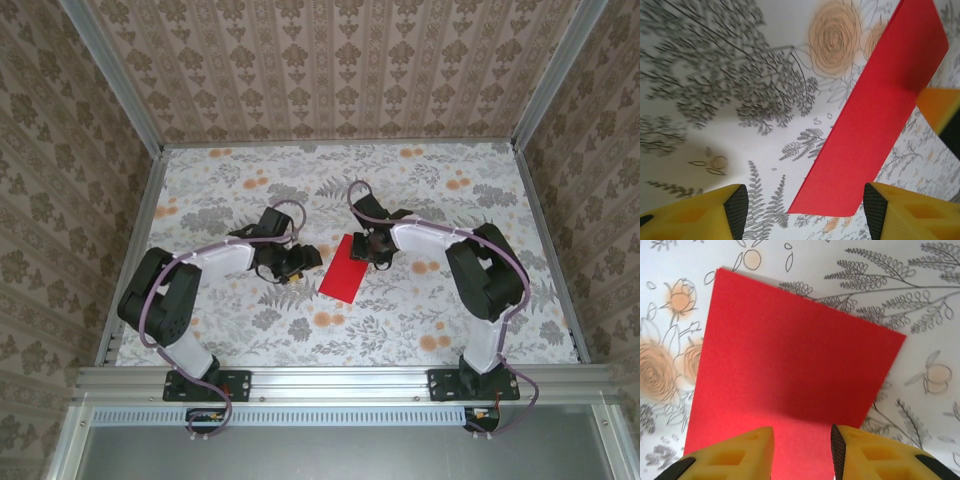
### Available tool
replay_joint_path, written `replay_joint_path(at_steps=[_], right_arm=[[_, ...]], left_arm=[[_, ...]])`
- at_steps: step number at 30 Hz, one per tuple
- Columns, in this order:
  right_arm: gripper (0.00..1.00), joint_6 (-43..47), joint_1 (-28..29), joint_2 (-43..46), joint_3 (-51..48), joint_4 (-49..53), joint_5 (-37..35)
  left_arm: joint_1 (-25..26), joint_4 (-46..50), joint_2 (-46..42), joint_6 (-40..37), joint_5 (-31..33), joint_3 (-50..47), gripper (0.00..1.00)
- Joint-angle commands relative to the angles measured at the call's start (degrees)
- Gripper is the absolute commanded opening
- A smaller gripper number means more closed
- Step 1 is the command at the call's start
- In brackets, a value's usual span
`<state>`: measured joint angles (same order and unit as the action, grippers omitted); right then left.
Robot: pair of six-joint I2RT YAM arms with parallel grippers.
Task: Fold a paper plane with a square sheet of paper (pick it up from the middle)
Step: Rotate the square sheet of paper at the center of the table.
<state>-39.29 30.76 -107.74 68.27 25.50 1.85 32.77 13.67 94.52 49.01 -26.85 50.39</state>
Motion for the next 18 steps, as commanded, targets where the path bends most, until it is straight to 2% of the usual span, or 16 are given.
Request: replay_joint_path(at_steps=[1, 9, 18], right_arm=[[0.37, -0.40, -0.59, -2.40, 2.60, 1.27, -2.02], [0.35, -0.88, -2.15, -3.74, 0.00, 0.54, -1.37], [0.35, -2.02, -3.87, -5.19, -1.53, -0.09, 1.14]], left_arm=[[1.55, 0.29, 0.71, -1.28, -2.36, 2.01, 0.64], [3.24, -5.59, 1.12, 3.81, -6.92, -1.23, 0.63], [5.08, -6.07, 1.98, 5.99, -7.27, -2.29, 0.63]])
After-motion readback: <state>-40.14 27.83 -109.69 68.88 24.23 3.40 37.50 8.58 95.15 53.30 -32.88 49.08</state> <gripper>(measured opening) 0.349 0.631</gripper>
